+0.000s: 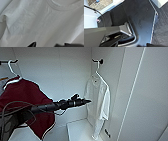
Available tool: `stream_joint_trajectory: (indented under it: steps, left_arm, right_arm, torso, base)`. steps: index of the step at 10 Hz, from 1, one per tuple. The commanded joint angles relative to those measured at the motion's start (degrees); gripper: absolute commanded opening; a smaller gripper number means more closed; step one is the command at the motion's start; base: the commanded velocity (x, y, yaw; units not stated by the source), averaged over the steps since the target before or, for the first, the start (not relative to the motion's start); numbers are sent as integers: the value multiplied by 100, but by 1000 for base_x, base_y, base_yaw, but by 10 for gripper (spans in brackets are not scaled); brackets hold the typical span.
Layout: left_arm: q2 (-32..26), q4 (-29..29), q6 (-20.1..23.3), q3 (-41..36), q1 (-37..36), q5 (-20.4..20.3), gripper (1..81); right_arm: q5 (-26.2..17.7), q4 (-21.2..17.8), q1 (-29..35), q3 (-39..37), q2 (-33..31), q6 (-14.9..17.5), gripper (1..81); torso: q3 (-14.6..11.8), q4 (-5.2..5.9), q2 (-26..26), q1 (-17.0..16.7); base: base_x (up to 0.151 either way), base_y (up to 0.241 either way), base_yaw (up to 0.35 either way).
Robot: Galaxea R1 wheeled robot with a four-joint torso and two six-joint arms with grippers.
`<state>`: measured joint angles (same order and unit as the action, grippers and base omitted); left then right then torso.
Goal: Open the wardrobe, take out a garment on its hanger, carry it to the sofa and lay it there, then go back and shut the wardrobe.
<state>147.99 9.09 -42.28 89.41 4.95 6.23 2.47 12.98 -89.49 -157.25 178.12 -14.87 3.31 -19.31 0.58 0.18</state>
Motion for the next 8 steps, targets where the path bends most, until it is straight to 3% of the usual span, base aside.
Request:
stream_joint_trajectory:
  steps: [1,3,8]
  left_arm:
    - [248,-162,-964,366,-1640,-157,811]
    - [494,-197,-1423,700,-1966,-166,811]
    - [1170,-662,-1503,1745,-2520,-175,811]
  right_arm:
    - [-309,20,234,46,69,11,811]
    - [-309,3,234,46,77,2,811]
    - [-309,-6,199,46,95,-7,811]
  torso:
    - [0,0,0,0]
    - [2,0,0,2]
    - [2,0,0,2]
  base:
    - [0,0,0]
    - [0,0,0]
    - [0,0,0]
